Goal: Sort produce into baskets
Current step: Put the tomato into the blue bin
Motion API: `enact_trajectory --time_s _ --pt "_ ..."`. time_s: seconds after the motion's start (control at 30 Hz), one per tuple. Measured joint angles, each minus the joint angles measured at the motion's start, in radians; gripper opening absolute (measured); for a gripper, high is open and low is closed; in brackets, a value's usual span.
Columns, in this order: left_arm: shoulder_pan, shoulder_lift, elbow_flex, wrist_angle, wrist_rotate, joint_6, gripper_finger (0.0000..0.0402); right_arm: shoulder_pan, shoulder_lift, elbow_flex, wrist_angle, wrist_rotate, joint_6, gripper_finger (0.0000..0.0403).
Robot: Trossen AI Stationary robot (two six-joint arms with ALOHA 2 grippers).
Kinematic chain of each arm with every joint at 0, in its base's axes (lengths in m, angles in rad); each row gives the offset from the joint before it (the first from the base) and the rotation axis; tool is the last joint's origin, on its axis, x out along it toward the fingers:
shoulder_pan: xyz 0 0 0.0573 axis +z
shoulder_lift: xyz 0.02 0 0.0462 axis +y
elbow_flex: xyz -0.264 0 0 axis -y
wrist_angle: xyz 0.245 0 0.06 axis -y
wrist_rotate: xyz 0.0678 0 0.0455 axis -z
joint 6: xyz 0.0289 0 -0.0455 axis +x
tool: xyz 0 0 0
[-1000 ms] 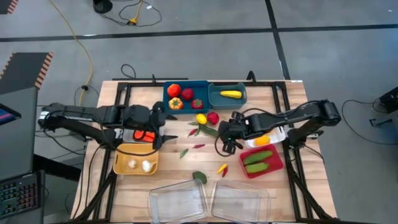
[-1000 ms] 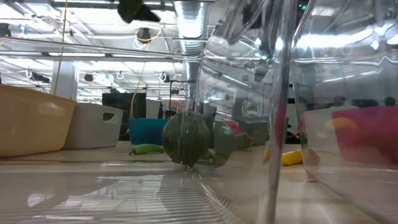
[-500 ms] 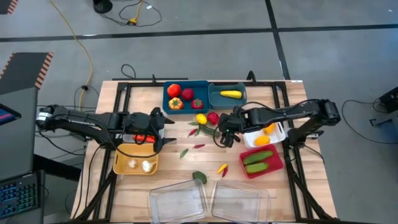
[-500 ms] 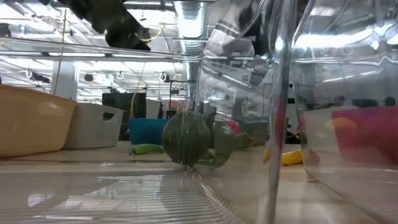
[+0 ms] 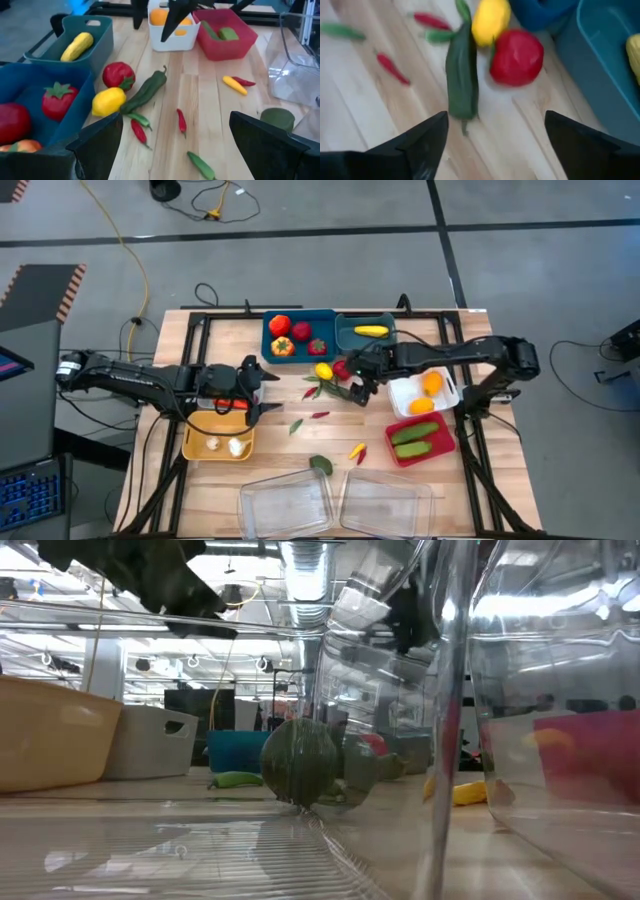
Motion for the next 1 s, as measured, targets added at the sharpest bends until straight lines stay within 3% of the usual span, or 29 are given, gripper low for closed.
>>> enact_trajectory --time_s 0.23,0.6,1.0 --pt "0.0 -0.001 0.0 0.029 -0.006 0.024 0.0352 -0.032 0.059 0.001 0.125 0.002 -0.002 0.0397" --pt "0.0 -0.001 0.0 0.057 0.0 0.017 0.0352 -0.05 0.154 0.001 0.239 0.013 -0.001 0.0389" --pt "0.0 -0.001 0.0 0.07 0.01 0.009 0.0352 -0.085 0.245 0.001 0.238 0.112 0.024 0.0389"
